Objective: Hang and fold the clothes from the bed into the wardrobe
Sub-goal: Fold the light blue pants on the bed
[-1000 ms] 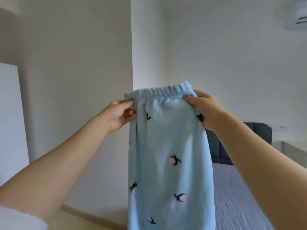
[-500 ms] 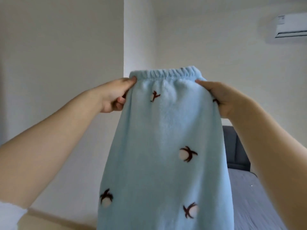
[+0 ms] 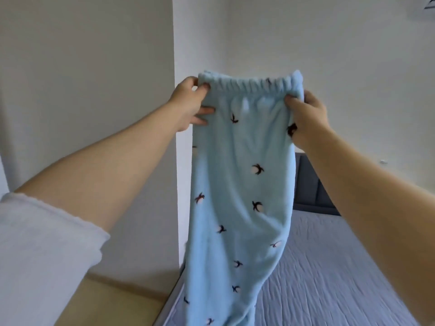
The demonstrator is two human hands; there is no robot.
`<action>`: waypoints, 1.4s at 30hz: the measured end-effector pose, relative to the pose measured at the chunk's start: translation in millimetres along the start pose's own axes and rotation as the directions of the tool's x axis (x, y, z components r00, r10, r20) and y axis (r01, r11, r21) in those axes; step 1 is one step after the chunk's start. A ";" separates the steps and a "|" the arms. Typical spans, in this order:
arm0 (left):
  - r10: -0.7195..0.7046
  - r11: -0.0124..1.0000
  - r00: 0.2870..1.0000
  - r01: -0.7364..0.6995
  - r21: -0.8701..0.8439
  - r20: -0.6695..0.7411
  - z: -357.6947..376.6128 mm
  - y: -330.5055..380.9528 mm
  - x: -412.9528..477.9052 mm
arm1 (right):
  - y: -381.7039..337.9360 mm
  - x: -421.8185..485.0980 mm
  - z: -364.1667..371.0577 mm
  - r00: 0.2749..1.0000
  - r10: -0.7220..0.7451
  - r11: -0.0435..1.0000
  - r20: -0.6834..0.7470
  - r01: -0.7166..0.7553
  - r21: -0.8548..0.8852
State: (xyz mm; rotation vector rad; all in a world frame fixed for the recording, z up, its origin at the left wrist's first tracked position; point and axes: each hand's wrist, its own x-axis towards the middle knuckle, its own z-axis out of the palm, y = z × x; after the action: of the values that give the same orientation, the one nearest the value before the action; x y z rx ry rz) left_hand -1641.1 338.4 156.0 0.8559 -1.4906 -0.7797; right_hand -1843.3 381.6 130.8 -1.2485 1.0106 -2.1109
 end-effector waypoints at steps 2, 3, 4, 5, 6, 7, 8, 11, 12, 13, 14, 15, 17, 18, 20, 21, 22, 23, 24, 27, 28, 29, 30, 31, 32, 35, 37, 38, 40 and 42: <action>0.090 0.996 0.996 -0.090 -0.015 -0.010 -6.4 20.7 -0.6 | -22.2 4.1 3.9 0.996 -0.080 0.993 0.039 0.076 0.086; 0.130 0.991 0.991 -0.130 -0.018 -0.011 -10.1 29.8 -2.2 | -32.8 4.6 5.0 0.992 -0.110 0.986 0.056 0.102 0.129; 0.162 0.986 0.987 -0.162 -0.024 -0.008 -13.6 37.7 -5.4 | -42.1 3.7 5.9 0.989 -0.131 0.979 0.070 0.118 0.163; 0.183 0.983 0.983 -0.183 -0.033 -0.003 -17.1 43.9 -9.9 | -49.8 1.2 5.9 0.986 -0.143 0.974 0.084 0.126 0.187; 0.195 0.980 0.981 -0.195 -0.042 0.000 -20.5 47.8 -15.8 | -54.9 -2.4 5.3 0.984 -0.149 0.971 0.101 0.126 0.203; 0.201 0.979 0.980 -0.200 -0.049 0.000 -23.5 49.6 -22.3 | -57.7 -7.5 4.0 0.981 -0.150 0.970 0.120 0.122 0.211; 0.199 0.979 0.980 -0.199 -0.054 -0.002 -26.0 49.1 -29.7 | -58.4 -13.6 2.3 0.980 -0.146 0.970 0.136 0.115 0.213; 0.174 0.982 0.985 -0.175 -0.077 -0.016 -32.5 36.1 -55.6 | -51.0 -38.6 -6.5 0.979 -0.102 0.975 0.175 0.063 0.214; 0.159 0.983 0.987 -0.160 -0.093 -0.017 -34.2 29.3 -66.1 | -46.1 -48.4 -10.7 0.977 -0.083 0.976 0.196 0.041 0.212; 0.141 0.984 0.990 -0.142 -0.108 -0.015 -36.7 21.6 -77.2 | -39.9 -59.1 -15.6 0.974 -0.061 0.979 0.220 0.015 0.203; 0.121 0.985 0.993 -0.122 -0.119 -0.011 -39.3 13.1 -88.5 | -32.9 -69.3 -21.3 0.970 -0.032 0.981 0.242 -0.016 0.194; 0.097 0.987 0.995 -0.097 -0.125 -0.005 -42.3 3.4 -100.2 | -24.9 -80.4 -27.8 0.965 0.005 0.982 0.262 -0.054 0.180; 0.036 0.992 0.999 -0.033 -0.118 0.017 -48.5 -20.1 -123.9 | -5.2 -102.9 -42.9 0.946 0.093 0.979 0.311 -0.143 0.143; -0.002 0.993 0.999 0.006 -0.114 0.035 -50.9 -33.5 -135.2 | 6.9 -113.0 -51.2 0.931 0.134 0.975 0.341 -0.186 0.123; -0.099 0.989 0.992 0.106 -0.101 0.076 -54.4 -64.9 -158.6 | 34.7 -133.7 -69.2 0.892 0.219 0.961 0.395 -0.267 0.070; -0.158 0.982 0.983 0.167 -0.092 0.097 -55.0 -82.4 -170.7 | 50.3 -144.2 -79.3 0.871 0.269 0.951 0.410 -0.308 0.030; -0.221 0.969 0.968 0.231 -0.083 0.122 -54.7 -100.4 -182.8 | 66.9 -154.9 -89.7 0.845 0.328 0.935 0.422 -0.356 -0.014; -0.286 0.952 0.947 0.298 -0.068 0.149 -54.0 -118.7 -195.2 | 84.0 -165.9 -99.8 0.811 0.393 0.910 0.434 -0.409 -0.060; -0.351 0.930 0.919 0.364 -0.047 0.178 -52.7 -137.2 -208.1 | 101.1 -177.5 -109.6 0.772 0.459 0.880 0.440 -0.463 -0.106; -0.514 0.852 0.821 0.523 0.033 0.249 -46.3 -187.2 -242.9 | 150.0 -210.2 -134.3 0.664 0.624 0.774 0.412 -0.598 -0.208; -0.556 0.825 0.790 0.562 0.056 0.260 -44.0 -202.3 -252.1 | 164.9 -219.5 -140.5 0.633 0.667 0.737 0.392 -0.636 -0.228; -0.593 0.799 0.762 0.596 0.076 0.262 -41.9 -216.8 -259.6 | 179.3 -227.6 -145.7 0.602 0.705 0.701 0.374 -0.671 -0.242; -0.627 0.774 0.736 0.626 0.094 0.256 -40.0 -231.5 -265.7 | 193.6 -235.0 -150.3 0.573 0.737 0.666 0.358 -0.704 -0.246; -0.659 0.748 0.711 0.655 0.111 0.246 -38.3 -246.1 -270.8 | 207.9 -242.1 -154.7 0.545 0.763 0.634 0.348 -0.735 -0.240; -0.686 0.724 0.687 0.678 0.127 0.238 -36.7 -260.9 -275.0 | 222.2 -248.8 -158.7 0.520 0.784 0.605 0.340 -0.762 -0.231; -0.749 0.660 0.622 0.732 0.171 0.227 -31.5 -311.5 -285.5 | 265.8 -266.8 -169.5 0.450 0.843 0.520 0.294 -0.823 -0.230; -0.795 0.607 0.574 0.762 0.227 0.198 -26.7 -347.6 -293.7 | 295.7 -277.9 -177.0 0.385 0.887 0.448 0.254 -0.851 -0.274; -0.817 0.577 0.547 0.778 0.249 0.183 -23.6 -364.5 -297.3 | 310.8 -282.3 -180.8 0.350 0.909 0.407 0.226 -0.860 -0.307; -0.853 0.522 0.497 0.811 0.264 0.158 -16.4 -396.5 -299.0 | 341.5 -285.9 -187.0 0.323 0.937 0.348 0.130 -0.855 -0.385; -0.880 0.474 0.458 0.844 0.252 0.123 -7.1 -428.8 -293.6 | 373.0 -283.1 -189.6 0.356 0.934 0.330 0.035 -0.820 -0.468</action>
State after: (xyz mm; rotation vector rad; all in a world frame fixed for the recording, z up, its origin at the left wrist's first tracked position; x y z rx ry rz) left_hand -1588.7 374.4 -359.9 1.7715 -1.2504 -1.5885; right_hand -1865.6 421.9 -372.3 -0.7605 1.5283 -0.8099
